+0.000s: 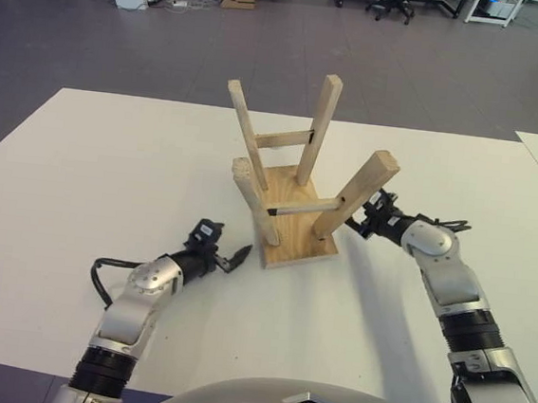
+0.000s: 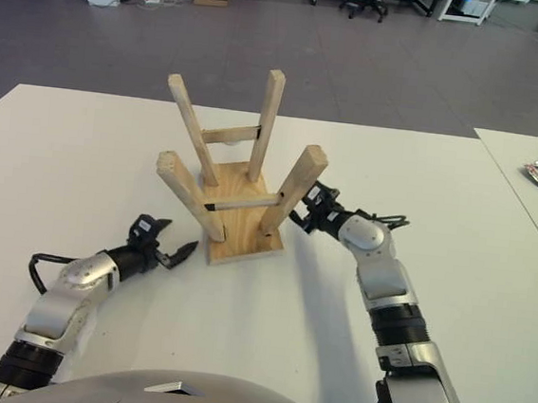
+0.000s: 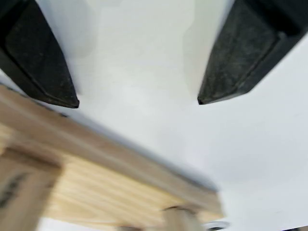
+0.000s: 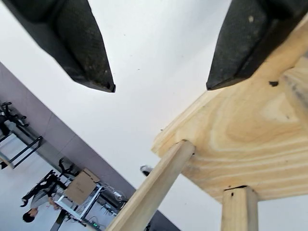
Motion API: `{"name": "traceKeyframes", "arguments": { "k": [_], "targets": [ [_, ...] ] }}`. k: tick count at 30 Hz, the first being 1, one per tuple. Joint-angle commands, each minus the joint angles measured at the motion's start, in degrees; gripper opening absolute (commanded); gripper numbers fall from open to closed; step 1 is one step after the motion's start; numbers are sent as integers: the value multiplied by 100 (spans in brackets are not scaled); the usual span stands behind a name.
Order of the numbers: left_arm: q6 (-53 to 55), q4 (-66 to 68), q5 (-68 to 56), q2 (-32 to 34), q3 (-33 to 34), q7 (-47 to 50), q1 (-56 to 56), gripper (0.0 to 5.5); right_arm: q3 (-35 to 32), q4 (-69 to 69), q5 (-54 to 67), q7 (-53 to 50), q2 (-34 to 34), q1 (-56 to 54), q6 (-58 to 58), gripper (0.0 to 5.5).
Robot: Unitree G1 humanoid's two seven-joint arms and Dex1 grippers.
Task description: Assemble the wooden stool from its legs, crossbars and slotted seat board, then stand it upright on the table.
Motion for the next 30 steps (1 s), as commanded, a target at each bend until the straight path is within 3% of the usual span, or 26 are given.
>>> {"name": "traceKeyframes", "arguments": {
  "k": [1,3,6,10,15,17,20,23,25,30],
  "targets": [
    [25,-239,-154,11,605,375,-79,456,-227,-586,231,189,-268,-71,434,355],
    [265,-1016,-660,-111,1038,593,-487,456,-699,-832,536,125,-375,-329,753,355],
    [1269,-2264,-2147,-170,1342,983,-2550,456,-1504,-1604,1655,122,-352,-1167,1649,355],
    [2190,-2639,-3492,-173,1662,1737,-4179,456,-2238,-2170,3116,-324,-125,-2409,2737,355],
    [2715,-2695,-5230,-460,1943,2958,-5016,456,-3133,-2566,5411,-1594,577,-3511,3535,355],
    [2926,-2902,-5968,-488,1877,3520,-4579,456,-2913,-2635,5551,-1773,577,-3261,3706,355],
    [3247,-3320,-7048,-692,1207,4275,-2491,456,-1863,-2592,5187,-1897,772,-1842,4042,355],
    [3385,-3058,-6438,-572,406,3945,-438,456,-890,-2362,4583,-1881,770,-590,4032,355],
    [3115,-2873,-6032,-514,270,3756,-195,456,-903,-2273,4583,-1894,820,-536,4007,355],
    [2566,-2568,-5530,-349,305,3449,-993,456,-945,-2245,4611,-1916,885,-735,3894,355]
  ]
}}
